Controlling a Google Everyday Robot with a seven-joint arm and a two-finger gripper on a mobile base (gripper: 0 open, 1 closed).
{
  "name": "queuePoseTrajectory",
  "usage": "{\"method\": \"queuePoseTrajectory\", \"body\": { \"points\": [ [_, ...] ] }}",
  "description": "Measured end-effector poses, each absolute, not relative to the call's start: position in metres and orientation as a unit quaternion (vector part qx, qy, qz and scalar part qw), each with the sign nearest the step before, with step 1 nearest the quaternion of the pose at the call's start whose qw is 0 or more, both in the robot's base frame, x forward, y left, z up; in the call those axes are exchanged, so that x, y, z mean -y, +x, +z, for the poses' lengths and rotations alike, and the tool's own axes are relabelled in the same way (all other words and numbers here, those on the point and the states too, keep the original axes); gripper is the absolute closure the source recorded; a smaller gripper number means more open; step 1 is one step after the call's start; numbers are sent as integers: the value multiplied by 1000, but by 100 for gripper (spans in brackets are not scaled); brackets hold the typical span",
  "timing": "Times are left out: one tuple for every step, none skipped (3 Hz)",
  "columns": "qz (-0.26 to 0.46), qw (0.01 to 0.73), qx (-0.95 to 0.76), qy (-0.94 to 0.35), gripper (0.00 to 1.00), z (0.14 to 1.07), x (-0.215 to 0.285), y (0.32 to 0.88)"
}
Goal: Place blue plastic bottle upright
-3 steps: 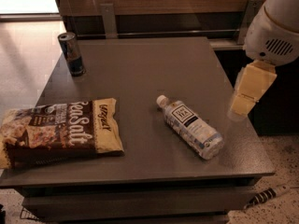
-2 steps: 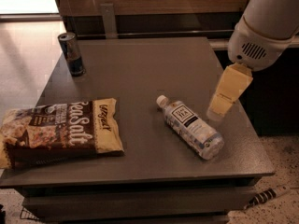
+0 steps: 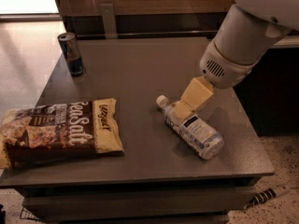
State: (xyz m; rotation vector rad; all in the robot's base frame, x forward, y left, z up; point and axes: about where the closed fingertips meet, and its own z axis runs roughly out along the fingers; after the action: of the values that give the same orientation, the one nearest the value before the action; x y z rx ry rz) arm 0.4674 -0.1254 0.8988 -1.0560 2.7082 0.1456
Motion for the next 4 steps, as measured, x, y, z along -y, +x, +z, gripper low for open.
{"method": "queuePoseTrajectory", "body": {
  "points": [
    [49,112,-925,-360,0,897,124,468],
    [38,83,-932,-352,0,884,119,471],
    [29,54,-938,-341,0,869,119,473],
    [26,33,-943,-331,0,859,119,474]
  ]
}}
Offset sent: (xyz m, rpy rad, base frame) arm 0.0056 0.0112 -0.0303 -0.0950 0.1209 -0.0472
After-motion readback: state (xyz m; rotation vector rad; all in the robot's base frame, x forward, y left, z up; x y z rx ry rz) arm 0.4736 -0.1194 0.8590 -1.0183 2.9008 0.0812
